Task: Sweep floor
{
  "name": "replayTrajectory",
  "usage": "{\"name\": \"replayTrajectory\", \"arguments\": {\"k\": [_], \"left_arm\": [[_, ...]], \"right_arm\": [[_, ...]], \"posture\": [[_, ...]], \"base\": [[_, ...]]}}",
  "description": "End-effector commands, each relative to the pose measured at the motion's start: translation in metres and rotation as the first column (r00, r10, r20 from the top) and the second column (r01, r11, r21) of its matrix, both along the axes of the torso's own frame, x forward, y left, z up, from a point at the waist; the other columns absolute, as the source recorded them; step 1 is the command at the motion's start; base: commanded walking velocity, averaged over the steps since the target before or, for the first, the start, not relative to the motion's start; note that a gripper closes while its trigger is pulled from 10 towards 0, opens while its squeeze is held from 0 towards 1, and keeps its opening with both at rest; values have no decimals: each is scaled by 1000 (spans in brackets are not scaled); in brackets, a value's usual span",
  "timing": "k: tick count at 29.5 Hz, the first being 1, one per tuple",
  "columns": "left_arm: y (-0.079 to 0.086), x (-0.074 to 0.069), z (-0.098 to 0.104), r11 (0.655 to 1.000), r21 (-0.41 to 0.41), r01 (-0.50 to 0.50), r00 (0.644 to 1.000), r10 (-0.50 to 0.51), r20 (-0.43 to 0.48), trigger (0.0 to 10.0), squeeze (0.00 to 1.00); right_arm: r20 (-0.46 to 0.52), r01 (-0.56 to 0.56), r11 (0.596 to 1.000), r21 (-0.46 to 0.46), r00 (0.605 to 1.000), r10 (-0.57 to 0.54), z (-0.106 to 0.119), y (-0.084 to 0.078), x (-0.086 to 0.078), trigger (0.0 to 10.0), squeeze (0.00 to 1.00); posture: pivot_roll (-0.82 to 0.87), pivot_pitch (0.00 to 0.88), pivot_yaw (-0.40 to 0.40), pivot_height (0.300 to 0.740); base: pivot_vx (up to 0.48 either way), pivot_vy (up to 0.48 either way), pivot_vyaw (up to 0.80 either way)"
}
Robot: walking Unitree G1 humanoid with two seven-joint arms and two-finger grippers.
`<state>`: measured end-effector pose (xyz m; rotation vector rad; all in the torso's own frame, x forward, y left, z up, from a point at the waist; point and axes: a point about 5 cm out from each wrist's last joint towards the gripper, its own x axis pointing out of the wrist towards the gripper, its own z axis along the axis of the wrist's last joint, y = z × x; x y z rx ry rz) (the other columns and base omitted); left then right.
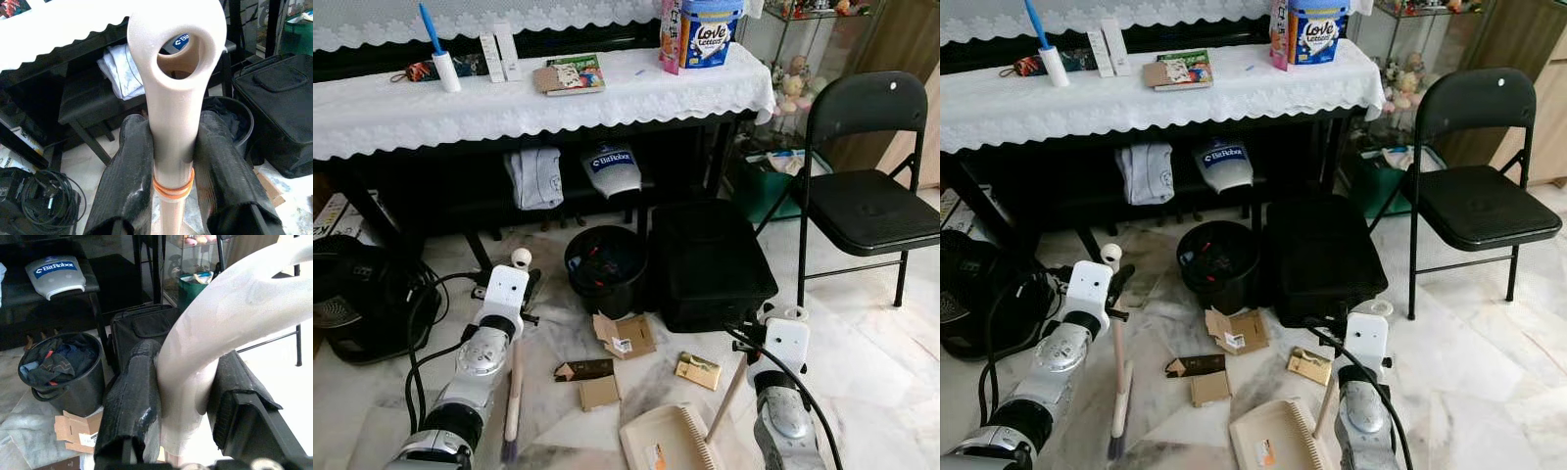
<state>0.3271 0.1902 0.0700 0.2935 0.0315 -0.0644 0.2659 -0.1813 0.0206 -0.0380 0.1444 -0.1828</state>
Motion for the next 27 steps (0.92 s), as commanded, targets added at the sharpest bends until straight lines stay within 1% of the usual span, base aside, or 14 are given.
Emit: {"name": "replayTrajectory", "arguments": {"k": [1, 2, 3, 4, 5, 6, 13, 18, 19, 20, 23, 25, 26, 27], "left_arm": [[2, 0, 3, 1000, 2, 3, 1000, -3, 16, 10000, 0], [2, 0, 3, 1000, 2, 3, 1000, -3, 16, 10000, 0], [2, 0, 3, 1000, 2, 2, 1000, -2, 17, 10000, 0], [2, 0, 3, 1000, 3, 2, 1000, -2, 17, 10000, 0], [3, 1, 3, 1000, 3, 3, 1000, -3, 17, 10000, 0], [2, 1, 3, 1000, 3, 3, 1000, -3, 16, 10000, 0], [1, 2, 4, 1000, 5, 10, 1000, -10, 14, 10000, 0], [0, 2, 5, 1000, 8, 16, 1000, -16, 15, 10000, 0], [0, 3, 5, 1000, 9, 17, 1000, -17, 15, 10000, 0], [0, 3, 5, 1000, 10, 19, 1000, -19, 15, 10000, 0], [0, 3, 5, 1000, 12, 22, 1000, -22, 15, 10000, 0], [0, 3, 5, 1000, 14, 24, 1000, -24, 12, 10000, 0], [0, 4, 6, 1000, 15, 26, 1000, -26, 11, 10000, 0], [-1, 4, 6, 1000, 15, 28, 1000, -28, 12, 10000, 0]], "right_arm": [[1, -1, 1000, 4, 1000, 1, -2, -1, -1, 10000, 184], [1, -1, 1000, 4, 1000, 1, -2, -1, -1, 10000, 184], [3, -2, 1000, 7, 1000, 2, -2, -1, -1, 10000, 518], [5, -2, 1000, 5, 1000, 2, -1, -1, -1, 10000, 1000], [4, 1, 1000, -2, 1000, -1, -1, -1, -1, 10000, 557], [4, 1, 1000, -4, 1000, -1, -1, -1, -1, 10000, 0], [6, -2, 1000, -7, 1000, 2, -1, -1, 1, 10000, 0], [-6, -46, 999, 19, 999, 46, -2, 2, 2, 10000, 0], [-3, -59, 998, 31, 998, 59, -2, 4, 2, 10000, 525], [6, -79, 996, 49, 997, 79, -2, 6, 2, 10000, 1000], [1, -81, 996, 41, 997, 81, -2, 7, 2, 10000, 1000], [-1, -73, 996, 55, 997, 73, -2, 7, 2, 10000, 1000], [-5, -71, 995, 66, 997, 72, -3, 7, 2, 10000, 263], [-7, -72, 995, 69, 997, 73, -3, 7, 2, 10000, 263]], "posture": [[-131, 19, 42, 740], [-131, 19, 42, 740], [-131, 19, 42, 740], [-132, 20, 43, 740], [-133, 20, 43, 740], [-132, 20, 43, 740], [-133, 20, 42, 740], [-132, 18, 42, 740], [-133, 19, 43, 740], [-133, 19, 43, 740], [-133, 20, 44, 740], [-133, 20, 44, 740], [-133, 20, 44, 740], [-133, 20, 44, 740]], "base": [[0, 0, 0], [0, 0, 0], [0, 0, 0], [0, 0, 0], [0, 0, 0], [0, 0, 0], [0, 0, 0], [0, 0, 0], [0, 0, 0], [0, 0, 0], [0, 0, 0], [0, 0, 0], [0, 0, 0], [0, 0, 0]]}}
